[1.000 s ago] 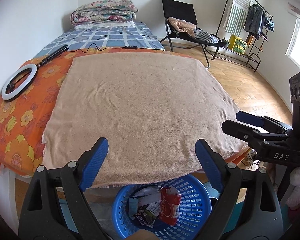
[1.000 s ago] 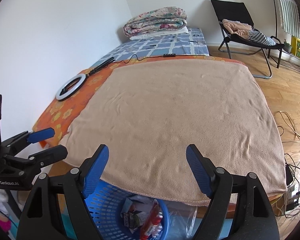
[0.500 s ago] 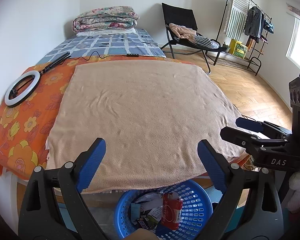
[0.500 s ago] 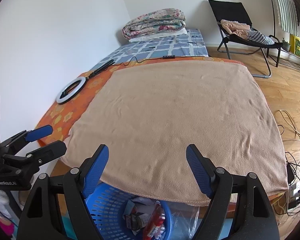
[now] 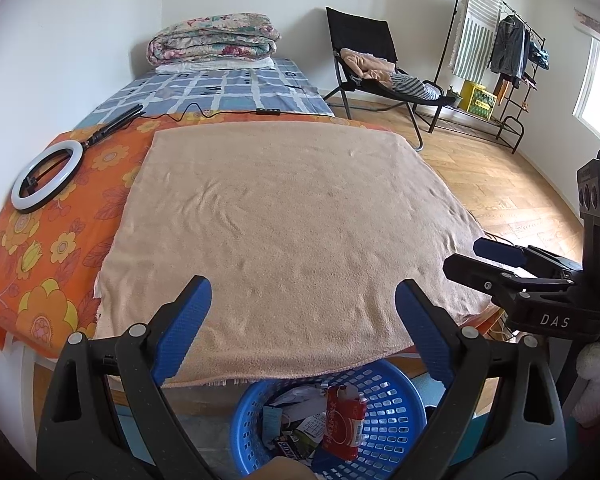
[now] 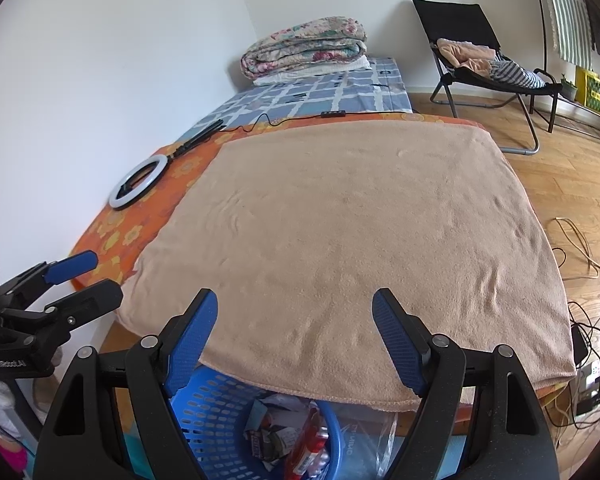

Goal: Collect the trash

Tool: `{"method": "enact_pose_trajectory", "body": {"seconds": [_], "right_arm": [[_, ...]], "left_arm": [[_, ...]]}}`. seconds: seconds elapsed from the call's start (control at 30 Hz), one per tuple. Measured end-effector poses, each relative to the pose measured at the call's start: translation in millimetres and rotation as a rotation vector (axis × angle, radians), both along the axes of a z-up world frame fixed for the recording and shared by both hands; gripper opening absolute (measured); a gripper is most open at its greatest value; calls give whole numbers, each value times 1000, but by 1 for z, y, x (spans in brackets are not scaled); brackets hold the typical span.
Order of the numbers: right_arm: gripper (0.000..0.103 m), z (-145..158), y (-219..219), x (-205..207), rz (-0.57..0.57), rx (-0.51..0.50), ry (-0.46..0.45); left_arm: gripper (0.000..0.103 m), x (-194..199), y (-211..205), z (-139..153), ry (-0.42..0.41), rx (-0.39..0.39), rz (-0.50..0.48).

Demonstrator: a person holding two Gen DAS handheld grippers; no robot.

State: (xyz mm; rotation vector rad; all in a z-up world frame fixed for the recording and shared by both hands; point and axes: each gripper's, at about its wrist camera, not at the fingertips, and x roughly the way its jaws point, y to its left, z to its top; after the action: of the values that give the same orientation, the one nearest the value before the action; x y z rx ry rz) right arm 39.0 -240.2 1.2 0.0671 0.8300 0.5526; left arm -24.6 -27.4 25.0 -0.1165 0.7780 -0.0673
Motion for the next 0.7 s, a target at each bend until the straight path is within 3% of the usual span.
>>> {"method": "enact_pose_trajectory", "body": {"seconds": [0.7], "right_arm": [[80,-3,2,0,-2,-5,10]], "left_arm": [[95,0,0,0,-1,1,0]]}}
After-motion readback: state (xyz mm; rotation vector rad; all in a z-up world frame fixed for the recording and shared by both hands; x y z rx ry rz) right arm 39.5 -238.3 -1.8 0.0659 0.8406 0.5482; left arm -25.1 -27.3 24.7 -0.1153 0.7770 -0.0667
